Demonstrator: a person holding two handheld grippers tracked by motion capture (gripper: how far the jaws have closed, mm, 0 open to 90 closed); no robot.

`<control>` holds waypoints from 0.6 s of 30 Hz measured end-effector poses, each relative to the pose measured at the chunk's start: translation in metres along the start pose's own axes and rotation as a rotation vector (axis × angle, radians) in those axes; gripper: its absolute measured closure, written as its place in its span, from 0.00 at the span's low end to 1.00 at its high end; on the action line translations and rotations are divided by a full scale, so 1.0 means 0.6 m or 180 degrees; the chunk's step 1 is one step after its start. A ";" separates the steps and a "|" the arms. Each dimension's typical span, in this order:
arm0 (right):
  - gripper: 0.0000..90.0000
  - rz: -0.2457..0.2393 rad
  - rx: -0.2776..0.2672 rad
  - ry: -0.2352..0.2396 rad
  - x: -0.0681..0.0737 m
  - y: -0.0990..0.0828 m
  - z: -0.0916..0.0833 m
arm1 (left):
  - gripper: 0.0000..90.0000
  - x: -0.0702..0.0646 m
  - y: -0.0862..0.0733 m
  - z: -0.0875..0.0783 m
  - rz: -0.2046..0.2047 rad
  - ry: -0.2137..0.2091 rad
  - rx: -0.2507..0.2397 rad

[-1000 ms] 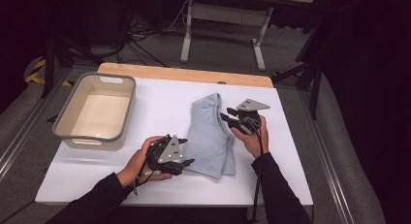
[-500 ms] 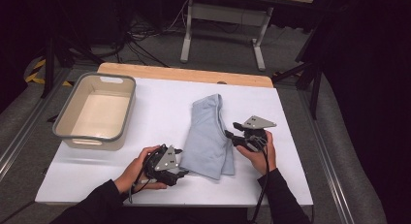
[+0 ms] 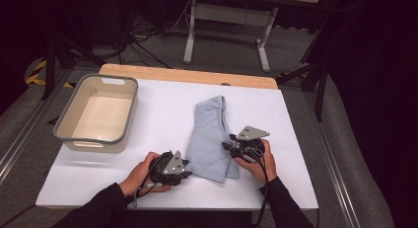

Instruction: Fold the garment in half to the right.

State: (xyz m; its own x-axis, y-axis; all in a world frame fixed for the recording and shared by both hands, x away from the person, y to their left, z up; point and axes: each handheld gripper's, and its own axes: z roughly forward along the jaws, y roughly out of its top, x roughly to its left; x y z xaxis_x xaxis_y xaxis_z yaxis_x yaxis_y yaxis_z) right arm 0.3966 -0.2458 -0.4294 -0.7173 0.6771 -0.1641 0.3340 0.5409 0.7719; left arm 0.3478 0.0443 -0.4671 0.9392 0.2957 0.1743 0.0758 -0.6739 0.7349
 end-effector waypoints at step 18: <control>0.93 0.0158 -0.0342 -0.0307 -0.022 0.020 -0.043 | 0.93 -0.014 0.050 -0.005 0.0191 -0.0027 -0.0362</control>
State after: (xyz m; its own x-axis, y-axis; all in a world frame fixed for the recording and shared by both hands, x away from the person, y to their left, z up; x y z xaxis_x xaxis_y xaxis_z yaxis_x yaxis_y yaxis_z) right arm 0.3943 -0.2611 -0.4023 -0.6377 0.7493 -0.1785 0.2965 0.4527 0.8409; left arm 0.3415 0.0235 -0.4445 0.9438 0.2510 0.2149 -0.0186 -0.6090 0.7929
